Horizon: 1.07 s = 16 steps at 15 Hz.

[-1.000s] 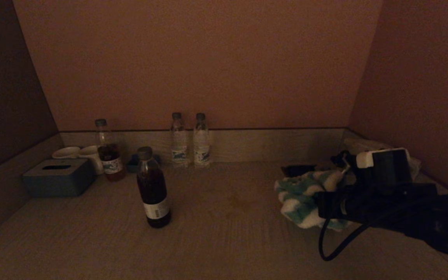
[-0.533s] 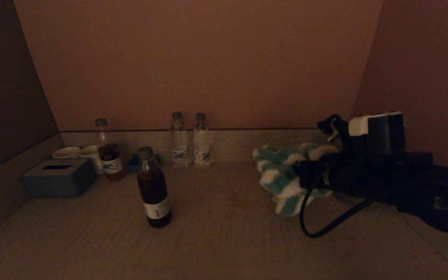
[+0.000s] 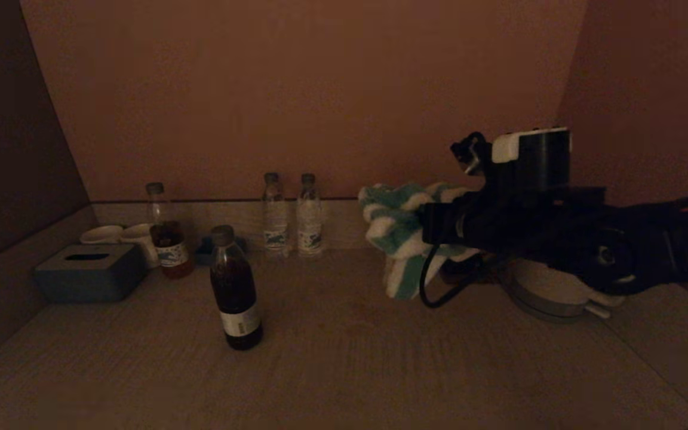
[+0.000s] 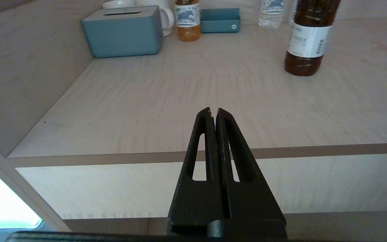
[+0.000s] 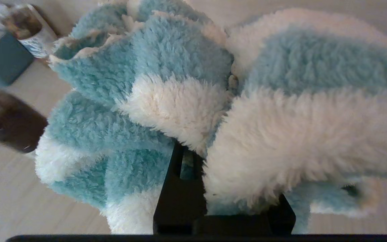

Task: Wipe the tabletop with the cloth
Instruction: Sweep the stains on the table

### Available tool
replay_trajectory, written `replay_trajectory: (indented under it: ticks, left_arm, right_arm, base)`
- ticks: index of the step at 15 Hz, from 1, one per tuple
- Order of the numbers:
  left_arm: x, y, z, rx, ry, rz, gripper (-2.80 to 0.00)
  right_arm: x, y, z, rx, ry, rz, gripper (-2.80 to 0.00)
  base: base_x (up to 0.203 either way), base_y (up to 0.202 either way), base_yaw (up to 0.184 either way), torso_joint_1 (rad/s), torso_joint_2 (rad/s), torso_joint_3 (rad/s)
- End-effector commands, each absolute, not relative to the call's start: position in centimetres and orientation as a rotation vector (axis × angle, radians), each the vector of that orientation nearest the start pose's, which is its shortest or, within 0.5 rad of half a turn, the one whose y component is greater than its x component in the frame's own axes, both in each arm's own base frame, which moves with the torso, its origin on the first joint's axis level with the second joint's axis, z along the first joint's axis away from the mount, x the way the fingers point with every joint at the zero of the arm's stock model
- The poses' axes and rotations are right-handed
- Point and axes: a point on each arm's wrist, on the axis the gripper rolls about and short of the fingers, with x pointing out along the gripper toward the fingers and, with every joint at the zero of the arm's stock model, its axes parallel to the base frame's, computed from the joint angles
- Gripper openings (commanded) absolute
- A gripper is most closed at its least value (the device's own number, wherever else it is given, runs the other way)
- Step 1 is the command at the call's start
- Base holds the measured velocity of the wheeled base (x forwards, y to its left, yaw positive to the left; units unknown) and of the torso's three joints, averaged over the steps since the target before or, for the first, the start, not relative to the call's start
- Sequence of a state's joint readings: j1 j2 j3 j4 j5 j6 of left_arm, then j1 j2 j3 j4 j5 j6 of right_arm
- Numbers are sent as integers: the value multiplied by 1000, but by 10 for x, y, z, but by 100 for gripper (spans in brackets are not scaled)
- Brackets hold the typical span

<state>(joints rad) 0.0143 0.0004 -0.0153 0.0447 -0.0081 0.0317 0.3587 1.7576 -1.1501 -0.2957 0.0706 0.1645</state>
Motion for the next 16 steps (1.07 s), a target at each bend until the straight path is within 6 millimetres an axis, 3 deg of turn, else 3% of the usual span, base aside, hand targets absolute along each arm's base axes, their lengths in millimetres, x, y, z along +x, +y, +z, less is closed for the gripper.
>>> replay_trajectory:
  ticks: [1,5,9,11,16]
  left_arm:
    - [-24,-1,75,32,31,7,-280]
    - [-24,-1,75,32,29,7,-280]
    - [-24,-1,75,32,31,7,-280]
    - [-24,-1,75,32,31,7,-280]
    - [-24,-1,75,32,31,6,-280]
  right_arm:
    - [339,133,207,107,385,407,-280]
    - [370,149,185,99,411,413,-280]
    - [376,152,184,98,409,416,-280]
    - [393,161,182,98,386,422,-280]
    - [405,165,189,97,372,422,-280]
  base:
    - [0,0,0,0,0,0]
    - [0,0,0,0,0,0]
    - [0,0,0,0,0,0]
    - [0,0,0,0,0,0]
    - [0,0,0,0,0,0]
